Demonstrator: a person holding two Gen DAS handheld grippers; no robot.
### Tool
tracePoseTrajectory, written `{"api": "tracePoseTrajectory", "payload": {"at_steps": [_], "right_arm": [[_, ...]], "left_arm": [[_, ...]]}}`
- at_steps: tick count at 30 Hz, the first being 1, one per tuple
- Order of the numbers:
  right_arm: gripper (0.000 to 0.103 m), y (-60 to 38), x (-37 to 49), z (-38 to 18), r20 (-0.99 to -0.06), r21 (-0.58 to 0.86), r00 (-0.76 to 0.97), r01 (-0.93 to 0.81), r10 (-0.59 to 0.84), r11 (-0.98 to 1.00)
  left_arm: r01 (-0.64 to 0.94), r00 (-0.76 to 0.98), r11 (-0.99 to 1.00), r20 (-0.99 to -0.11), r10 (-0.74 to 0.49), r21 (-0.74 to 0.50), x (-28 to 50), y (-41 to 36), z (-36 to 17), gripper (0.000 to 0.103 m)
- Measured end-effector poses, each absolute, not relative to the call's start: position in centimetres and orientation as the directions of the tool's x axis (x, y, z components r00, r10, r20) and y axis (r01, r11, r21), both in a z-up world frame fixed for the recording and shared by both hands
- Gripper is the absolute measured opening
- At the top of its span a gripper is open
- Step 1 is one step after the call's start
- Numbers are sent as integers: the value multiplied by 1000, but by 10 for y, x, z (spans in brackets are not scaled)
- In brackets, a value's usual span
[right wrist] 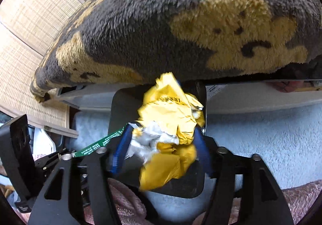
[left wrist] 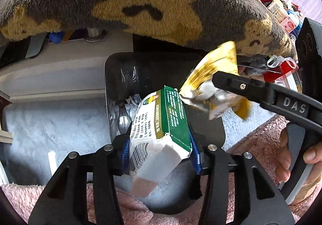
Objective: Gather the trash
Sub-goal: 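Raise both tools back over the table, then grasp the amber glass vial with the left tool while the right tool grasps the clear blister pack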
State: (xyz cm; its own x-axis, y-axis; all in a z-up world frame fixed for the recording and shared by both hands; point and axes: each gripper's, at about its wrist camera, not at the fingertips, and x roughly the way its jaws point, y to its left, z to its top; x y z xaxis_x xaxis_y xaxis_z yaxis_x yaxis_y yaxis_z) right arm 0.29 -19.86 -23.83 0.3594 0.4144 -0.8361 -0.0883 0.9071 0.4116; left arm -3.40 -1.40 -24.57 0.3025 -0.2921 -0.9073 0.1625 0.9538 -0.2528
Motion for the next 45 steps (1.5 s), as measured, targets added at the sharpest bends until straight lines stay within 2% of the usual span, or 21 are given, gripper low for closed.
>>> {"api": "tracePoseTrajectory", "payload": {"at_steps": [1,5,9,13,20,27,40,43,45], "right_arm": [[73,-200,3,-236,-833,414,366,-86,416,906],[75,-206,4,-228,-827,413,384,-83,412,907],[76,-216,9,-208,-815,407,413,-93,407,909],[88,-228,17,-169,-779,376,492,-129,389,917],[89,-243,50,-117,-734,321,574,-180,364,930],[89,-244,96,-88,-705,255,632,-199,323,946],[88,-244,192,-92,-710,297,615,-181,343,938],[77,-236,212,-92,-709,310,604,-199,365,930],[70,-227,225,-90,-705,317,593,-226,388,921]], "left_arm": [[165,308,954,-905,-292,-252,-34,-14,-244,50],[172,338,956,-897,-284,-238,-31,-14,-233,65],[179,369,954,-882,-292,-240,-25,-10,-217,72],[191,424,954,-857,-294,-233,-14,-6,-192,82],[223,513,955,-810,-285,-194,17,-1,-146,93],[229,574,962,-777,-259,-151,62,6,-116,95],[209,608,966,-754,-250,-152,156,2,-106,94],[226,610,962,-747,-262,-153,172,-5,-106,93],[249,609,957,-744,-275,-150,182,-13,-107,86]]}}
